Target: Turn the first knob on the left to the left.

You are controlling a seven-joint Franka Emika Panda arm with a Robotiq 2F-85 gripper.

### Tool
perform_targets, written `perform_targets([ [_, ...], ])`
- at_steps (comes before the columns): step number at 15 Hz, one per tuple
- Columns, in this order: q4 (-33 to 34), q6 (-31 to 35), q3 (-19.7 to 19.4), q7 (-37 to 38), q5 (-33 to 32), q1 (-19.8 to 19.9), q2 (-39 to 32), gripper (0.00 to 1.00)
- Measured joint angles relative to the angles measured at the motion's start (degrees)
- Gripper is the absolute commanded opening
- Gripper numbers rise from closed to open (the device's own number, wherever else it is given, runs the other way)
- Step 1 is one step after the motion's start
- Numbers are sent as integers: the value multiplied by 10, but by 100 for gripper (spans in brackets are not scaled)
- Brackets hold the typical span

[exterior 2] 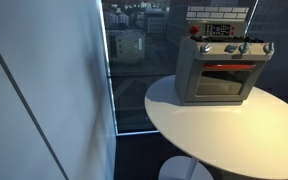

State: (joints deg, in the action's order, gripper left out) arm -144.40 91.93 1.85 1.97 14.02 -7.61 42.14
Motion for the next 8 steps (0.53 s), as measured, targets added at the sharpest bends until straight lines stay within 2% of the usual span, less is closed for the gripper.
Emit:
perform_targets([
  [8,14,46,14,0,-6,31,-9,100],
])
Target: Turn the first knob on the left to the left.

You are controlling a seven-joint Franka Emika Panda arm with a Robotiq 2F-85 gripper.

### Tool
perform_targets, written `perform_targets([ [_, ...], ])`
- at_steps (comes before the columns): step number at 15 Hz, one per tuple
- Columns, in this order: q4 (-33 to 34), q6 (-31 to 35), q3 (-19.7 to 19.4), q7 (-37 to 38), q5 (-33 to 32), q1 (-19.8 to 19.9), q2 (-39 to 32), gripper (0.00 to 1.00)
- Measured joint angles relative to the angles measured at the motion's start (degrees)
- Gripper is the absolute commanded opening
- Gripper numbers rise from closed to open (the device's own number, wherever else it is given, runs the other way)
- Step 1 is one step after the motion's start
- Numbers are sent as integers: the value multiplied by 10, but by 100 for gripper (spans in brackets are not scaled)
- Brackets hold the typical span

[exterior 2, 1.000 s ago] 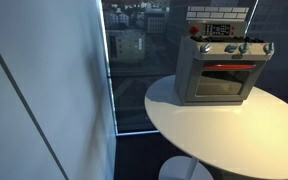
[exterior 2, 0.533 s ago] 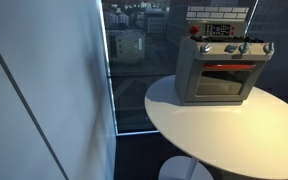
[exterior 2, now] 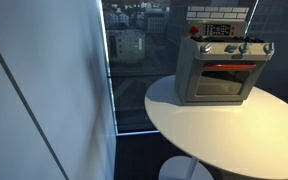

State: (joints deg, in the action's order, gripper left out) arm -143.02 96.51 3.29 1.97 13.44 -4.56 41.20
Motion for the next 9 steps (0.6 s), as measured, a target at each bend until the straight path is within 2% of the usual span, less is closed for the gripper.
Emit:
perform_targets([
  [9,84,50,12,11,-36,13,-79,100],
])
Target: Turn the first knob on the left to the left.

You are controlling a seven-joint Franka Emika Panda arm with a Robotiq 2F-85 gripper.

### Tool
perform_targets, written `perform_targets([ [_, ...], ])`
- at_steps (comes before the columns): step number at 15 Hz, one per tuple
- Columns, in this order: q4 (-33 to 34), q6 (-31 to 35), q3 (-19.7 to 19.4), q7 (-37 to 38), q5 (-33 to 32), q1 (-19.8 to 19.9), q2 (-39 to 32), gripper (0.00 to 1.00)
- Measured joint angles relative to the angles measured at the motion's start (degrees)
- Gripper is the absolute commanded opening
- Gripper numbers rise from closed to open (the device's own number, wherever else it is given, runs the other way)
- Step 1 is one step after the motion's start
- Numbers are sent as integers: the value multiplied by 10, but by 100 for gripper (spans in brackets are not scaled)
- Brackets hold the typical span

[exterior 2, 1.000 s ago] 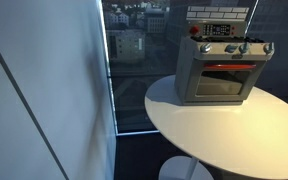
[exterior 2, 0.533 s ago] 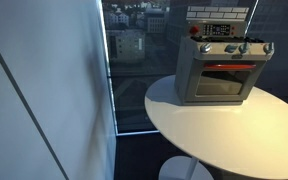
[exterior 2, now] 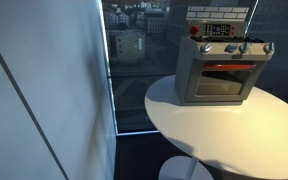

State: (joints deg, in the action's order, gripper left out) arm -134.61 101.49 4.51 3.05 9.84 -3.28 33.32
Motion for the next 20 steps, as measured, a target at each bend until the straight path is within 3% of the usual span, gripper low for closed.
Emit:
perform_targets([
  [12,149,47,5,71,-71,6,-168,100],
  [20,181,142,10,145,-112,6,-244,100],
])
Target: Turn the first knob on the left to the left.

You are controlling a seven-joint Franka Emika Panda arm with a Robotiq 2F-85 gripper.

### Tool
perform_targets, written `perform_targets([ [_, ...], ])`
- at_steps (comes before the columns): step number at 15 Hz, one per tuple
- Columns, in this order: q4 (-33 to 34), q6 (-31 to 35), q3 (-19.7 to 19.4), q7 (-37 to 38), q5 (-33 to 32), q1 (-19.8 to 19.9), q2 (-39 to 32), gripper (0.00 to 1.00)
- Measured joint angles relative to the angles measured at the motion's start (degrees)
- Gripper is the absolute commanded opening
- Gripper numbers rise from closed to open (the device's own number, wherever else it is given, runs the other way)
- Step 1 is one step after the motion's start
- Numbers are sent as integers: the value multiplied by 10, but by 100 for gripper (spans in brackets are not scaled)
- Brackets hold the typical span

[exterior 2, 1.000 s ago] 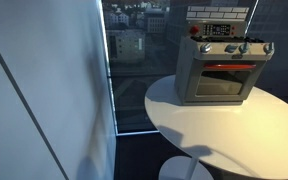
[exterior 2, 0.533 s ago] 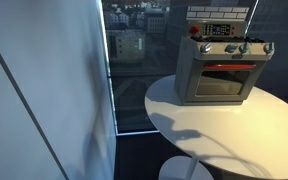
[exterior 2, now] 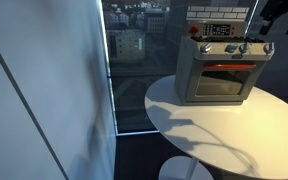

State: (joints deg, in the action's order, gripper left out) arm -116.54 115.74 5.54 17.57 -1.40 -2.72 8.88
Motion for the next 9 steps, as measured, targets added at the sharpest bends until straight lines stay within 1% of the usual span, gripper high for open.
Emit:
perform_targets([
  [3,1,19,1,24,-16,0,-12,100],
  [9,2,19,1,29,-18,-1,-13,100],
])
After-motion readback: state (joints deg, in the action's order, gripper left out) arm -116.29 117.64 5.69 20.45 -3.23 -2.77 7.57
